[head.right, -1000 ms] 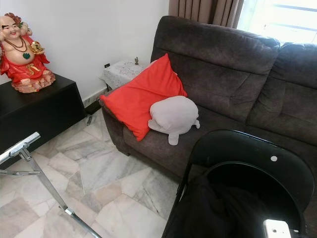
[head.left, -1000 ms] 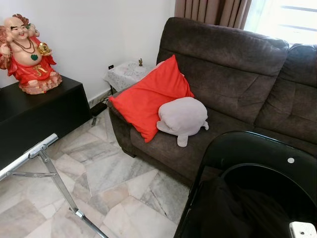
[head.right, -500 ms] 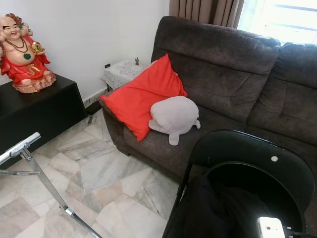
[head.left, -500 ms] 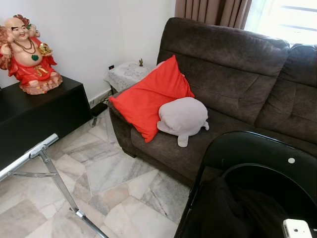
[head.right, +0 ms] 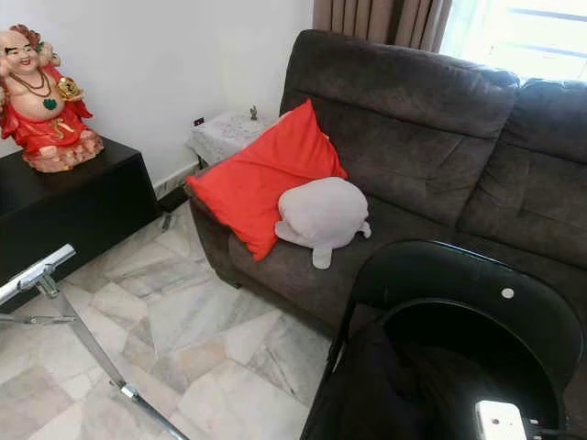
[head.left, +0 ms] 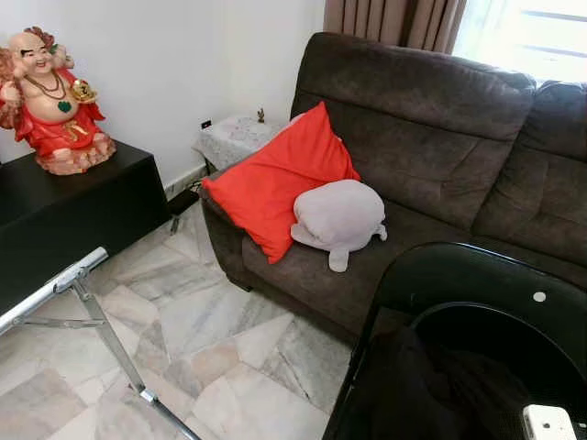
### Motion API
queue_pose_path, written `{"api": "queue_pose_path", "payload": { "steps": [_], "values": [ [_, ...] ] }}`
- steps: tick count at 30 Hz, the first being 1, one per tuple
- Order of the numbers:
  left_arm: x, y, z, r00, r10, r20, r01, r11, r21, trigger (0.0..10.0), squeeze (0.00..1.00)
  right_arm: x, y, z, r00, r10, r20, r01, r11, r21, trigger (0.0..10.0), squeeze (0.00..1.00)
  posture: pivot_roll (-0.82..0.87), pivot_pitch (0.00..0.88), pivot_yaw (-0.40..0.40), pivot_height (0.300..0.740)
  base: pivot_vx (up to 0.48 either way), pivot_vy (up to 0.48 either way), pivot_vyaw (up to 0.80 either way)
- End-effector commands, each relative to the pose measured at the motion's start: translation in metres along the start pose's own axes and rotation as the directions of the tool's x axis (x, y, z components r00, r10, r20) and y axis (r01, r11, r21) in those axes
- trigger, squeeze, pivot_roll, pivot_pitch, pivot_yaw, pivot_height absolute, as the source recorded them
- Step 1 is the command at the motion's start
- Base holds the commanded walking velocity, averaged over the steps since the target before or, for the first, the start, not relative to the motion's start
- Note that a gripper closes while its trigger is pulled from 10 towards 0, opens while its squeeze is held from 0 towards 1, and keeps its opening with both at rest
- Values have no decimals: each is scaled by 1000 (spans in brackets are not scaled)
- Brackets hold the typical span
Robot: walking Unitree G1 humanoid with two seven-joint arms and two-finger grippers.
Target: Hang hanger
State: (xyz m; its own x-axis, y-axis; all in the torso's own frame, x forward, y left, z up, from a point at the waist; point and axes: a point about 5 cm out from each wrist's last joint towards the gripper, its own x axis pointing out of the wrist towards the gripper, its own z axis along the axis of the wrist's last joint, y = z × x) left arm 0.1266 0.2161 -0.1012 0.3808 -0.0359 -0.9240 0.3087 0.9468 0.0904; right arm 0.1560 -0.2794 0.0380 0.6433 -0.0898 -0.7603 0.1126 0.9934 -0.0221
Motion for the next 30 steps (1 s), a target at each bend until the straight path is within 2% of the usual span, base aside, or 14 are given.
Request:
{"api": "queue_pose_path", "payload": {
  "steps": [1,2,3,7,9,13,18,22,30],
  "values": [
    [-1,4,-3,1000,5,-21,-5,1000,15,10000,0,-1,4,12,997,2,75,-2,1000,-3,0,0,15,0,27,740,0,0,0],
    [-1,4,-3,1000,5,-21,-5,1000,15,10000,0,-1,4,12,997,2,75,-2,1000,-3,0,0,15,0,27,740,0,0,0],
    [-1,4,-2,1000,4,-21,-4,1000,18,10000,0,-2,5,23,988,2,153,-2,1000,5,0,0,17,0,27,740,0,0,0],
    [-1,4,-2,1000,3,-21,-3,1000,18,10000,0,-6,9,44,957,-4,290,-1,1000,17,0,0,17,0,27,740,0,0,0],
    [-1,4,-2,1000,3,-22,-2,1000,19,10000,0,-8,16,58,928,18,372,-27,999,18,0,0,15,0,28,740,0,0,0],
    [-1,3,-2,1000,1,-21,0,1000,19,10000,0,-7,29,72,890,47,453,-60,998,14,0,0,19,0,28,740,0,0,0],
    [-1,3,-2,1000,1,-21,-1,1000,17,10000,0,0,41,76,880,86,468,-96,995,-3,0,0,22,0,25,740,0,0,0],
    [-1,3,-3,1000,1,-20,0,1000,15,10000,0,5,43,73,888,87,452,-95,995,-5,0,0,27,0,23,740,0,0,0],
    [-1,3,-3,1000,0,-22,0,1000,16,10000,0,15,29,65,911,-5,412,1,1000,11,0,0,25,0,26,740,0,0,0]
  ]
}}
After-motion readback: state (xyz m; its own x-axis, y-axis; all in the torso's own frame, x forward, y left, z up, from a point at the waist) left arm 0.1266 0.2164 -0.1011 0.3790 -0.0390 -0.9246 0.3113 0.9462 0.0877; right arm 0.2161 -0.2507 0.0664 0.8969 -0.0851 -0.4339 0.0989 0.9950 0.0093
